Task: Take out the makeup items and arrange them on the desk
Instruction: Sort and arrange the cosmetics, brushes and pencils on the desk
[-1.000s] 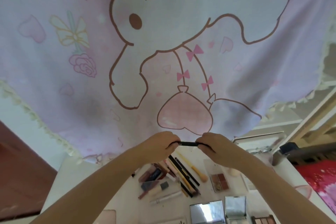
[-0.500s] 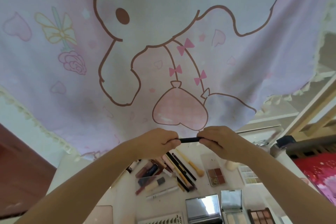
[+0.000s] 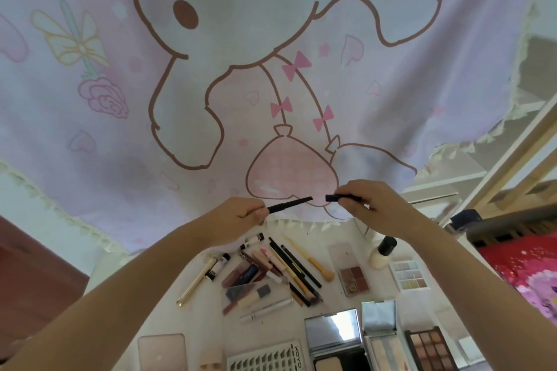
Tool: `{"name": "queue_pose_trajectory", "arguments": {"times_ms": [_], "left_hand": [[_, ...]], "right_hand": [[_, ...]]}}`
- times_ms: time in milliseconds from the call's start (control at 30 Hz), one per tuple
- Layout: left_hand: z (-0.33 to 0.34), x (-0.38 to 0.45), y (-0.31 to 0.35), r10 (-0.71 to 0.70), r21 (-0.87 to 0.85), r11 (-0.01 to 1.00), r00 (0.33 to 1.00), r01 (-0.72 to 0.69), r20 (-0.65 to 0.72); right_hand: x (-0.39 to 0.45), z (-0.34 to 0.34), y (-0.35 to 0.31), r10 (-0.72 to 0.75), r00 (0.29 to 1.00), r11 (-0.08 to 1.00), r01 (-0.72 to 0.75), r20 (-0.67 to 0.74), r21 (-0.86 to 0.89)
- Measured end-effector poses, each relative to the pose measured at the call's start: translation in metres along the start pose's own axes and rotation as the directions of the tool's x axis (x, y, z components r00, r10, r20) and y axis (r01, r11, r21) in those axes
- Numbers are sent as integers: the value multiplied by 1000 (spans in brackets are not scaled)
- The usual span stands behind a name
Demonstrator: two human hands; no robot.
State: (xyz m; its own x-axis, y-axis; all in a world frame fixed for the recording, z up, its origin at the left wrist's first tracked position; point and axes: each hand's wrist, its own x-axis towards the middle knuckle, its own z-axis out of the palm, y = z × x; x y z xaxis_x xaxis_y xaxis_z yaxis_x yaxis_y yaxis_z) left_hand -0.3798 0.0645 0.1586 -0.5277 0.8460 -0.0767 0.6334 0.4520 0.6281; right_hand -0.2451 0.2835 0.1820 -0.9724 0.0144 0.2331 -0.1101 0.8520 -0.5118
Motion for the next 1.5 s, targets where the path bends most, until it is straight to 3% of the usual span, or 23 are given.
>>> {"name": "queue_pose_trajectory", "arguments": {"times_ms": [633,1000,1133,1333,1500], "left_hand": [[16,-10,-9,-22,24,1000,997,20,80],[18,-8,-14,-29,45,999,996,25,90],[16,-6,-15,-30,15,999,993,28,115],[18,0,-13,-40,-14,999,988,43,152],[19,2,-17,-67,-81,994,993,75,99]], "right_hand": [[7,25,-5,59,989,998,-61,134,11],[9,32,-1,164,972,978,-182,167,99],[8,35,2,224,959,949,-255,177,183],[15,45,0,205,959,940,-249,197,233],[14,49,12,280,950,855,-313,140,414]]}}
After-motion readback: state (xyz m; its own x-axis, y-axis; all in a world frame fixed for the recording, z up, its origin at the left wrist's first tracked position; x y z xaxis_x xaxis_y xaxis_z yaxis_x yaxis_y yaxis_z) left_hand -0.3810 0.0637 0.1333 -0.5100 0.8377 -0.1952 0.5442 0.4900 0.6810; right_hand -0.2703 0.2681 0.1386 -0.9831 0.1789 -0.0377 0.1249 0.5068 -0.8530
